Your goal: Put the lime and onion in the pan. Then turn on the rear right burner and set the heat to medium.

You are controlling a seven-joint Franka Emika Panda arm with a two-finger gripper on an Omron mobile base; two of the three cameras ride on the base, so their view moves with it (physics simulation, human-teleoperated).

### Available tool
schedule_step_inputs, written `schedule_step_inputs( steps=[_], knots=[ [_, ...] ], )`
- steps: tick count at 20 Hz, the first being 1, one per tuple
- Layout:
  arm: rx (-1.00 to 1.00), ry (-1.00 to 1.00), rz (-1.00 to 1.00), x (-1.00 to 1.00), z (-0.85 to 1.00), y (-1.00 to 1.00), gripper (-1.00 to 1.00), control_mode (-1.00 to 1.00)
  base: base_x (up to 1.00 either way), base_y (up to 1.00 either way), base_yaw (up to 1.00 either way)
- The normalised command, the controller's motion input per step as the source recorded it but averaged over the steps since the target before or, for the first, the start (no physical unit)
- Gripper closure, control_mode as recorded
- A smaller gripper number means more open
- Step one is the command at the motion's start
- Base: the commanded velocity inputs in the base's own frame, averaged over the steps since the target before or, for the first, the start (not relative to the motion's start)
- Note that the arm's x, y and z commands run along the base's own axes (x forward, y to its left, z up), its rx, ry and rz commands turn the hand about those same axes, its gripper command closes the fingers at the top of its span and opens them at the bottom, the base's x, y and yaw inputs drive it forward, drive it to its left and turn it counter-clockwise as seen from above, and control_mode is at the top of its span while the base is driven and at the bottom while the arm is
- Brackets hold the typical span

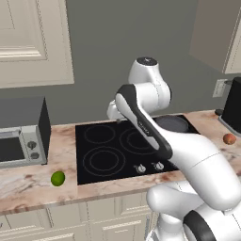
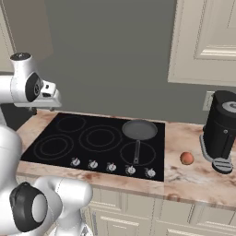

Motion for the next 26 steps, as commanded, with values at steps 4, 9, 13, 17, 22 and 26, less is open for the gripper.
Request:
schedule_step_inputs(
  steps=[4,9,13,17,22,26],
  knots=[
    [-0.03,0.02,0.08,0.00,-0.14,0.34,-1.00,-1.00,0.00,0.00,0.00],
    [0.00,0.01,0.09,-0.01,-0.52,0.28,-1.00,-1.00,0.00,0.00,0.00],
    [0.01,0.00,0.01,0.00,-0.73,0.16,-1.00,-1.00,0.00,0.00,0.00],
    [0.07,0.00,0.00,0.00,-0.72,0.14,-1.00,-1.00,0.00,0.00,0.00],
    [0.05,0.00,-0.06,0.00,-0.58,0.36,-1.00,-1.00,0.00,0.00,0.00],
    [0.00,0.00,-0.15,0.00,-0.24,0.48,-1.00,-1.00,0.00,0.00,0.00]
  ],
)
